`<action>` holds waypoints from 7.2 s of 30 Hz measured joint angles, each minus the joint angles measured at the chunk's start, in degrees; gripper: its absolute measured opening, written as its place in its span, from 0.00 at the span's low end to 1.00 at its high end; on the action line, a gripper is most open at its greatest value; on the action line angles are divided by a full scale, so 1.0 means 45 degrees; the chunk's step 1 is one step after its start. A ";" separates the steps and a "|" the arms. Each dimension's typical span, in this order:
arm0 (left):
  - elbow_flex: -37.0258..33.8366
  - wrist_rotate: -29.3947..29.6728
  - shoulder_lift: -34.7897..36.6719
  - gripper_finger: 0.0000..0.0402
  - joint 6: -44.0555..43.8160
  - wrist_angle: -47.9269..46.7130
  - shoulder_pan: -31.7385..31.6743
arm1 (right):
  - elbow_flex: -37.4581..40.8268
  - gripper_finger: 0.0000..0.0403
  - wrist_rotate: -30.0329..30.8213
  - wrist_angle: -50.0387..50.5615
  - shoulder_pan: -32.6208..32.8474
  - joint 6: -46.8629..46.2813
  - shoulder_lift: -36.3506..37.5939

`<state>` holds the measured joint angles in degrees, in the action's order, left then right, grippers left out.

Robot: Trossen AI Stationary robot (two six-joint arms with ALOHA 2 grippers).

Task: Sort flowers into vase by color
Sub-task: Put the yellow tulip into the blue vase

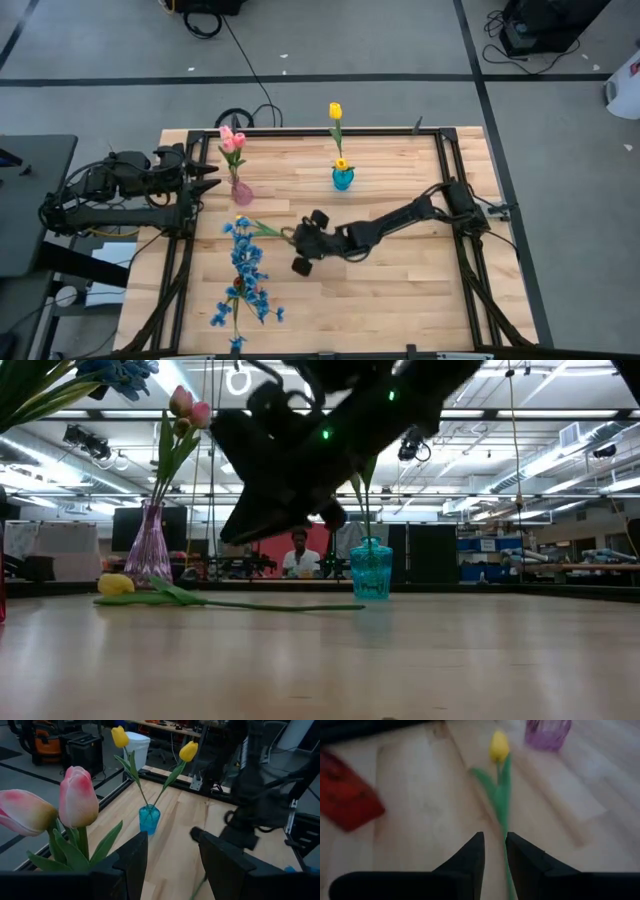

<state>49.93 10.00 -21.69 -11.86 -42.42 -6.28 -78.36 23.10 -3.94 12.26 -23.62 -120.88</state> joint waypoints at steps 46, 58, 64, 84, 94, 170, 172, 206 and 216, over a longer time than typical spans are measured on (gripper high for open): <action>0.0000 0.0136 0.0000 0.46 0.1231 0.1709 0.0005 | -0.0775 0.02 -0.1176 -0.1274 -0.1235 0.1325 -0.2513; 0.0000 0.0131 0.0000 0.46 0.1156 0.1509 0.0000 | -0.0707 0.02 0.0144 0.2610 -0.0883 0.1623 0.1176; 0.0000 0.0127 0.0000 0.46 0.1210 0.1434 0.0001 | -0.0746 0.02 0.2315 0.3515 -0.0173 0.1970 0.3054; 0.0692 -0.0764 -0.3767 0.46 0.1217 0.4278 -0.0020 | -0.0746 0.01 0.3005 -0.3247 -0.0181 0.6511 0.4823; 0.0709 -0.2129 -0.3791 0.46 0.0150 0.5213 -0.0020 | -0.0751 0.02 0.2956 -0.5635 -0.0206 0.7618 0.4823; 0.0709 -0.3050 -0.4730 0.46 0.0967 0.5052 -0.0010 | -0.0755 0.02 -0.1731 -0.7564 -0.2363 0.7528 0.3740; 0.0699 -0.3050 -0.4782 0.46 0.1015 0.4918 -0.0010 | -0.0755 0.02 -0.1731 -0.7595 -0.2408 0.7529 0.3740; 0.0704 -0.3628 -0.7736 0.46 0.1674 1.1979 -0.0005 | -0.0760 0.02 -0.3512 -1.0360 -0.2483 0.8356 0.3764; 0.0704 -0.3589 -0.7766 0.46 0.2264 1.2123 -0.0005 | -0.0760 0.02 -0.3819 -1.0361 -0.2483 0.8265 0.3764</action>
<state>53.10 -6.15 -56.64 -1.67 12.13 -6.31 -81.78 5.91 -50.57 1.08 13.57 -103.94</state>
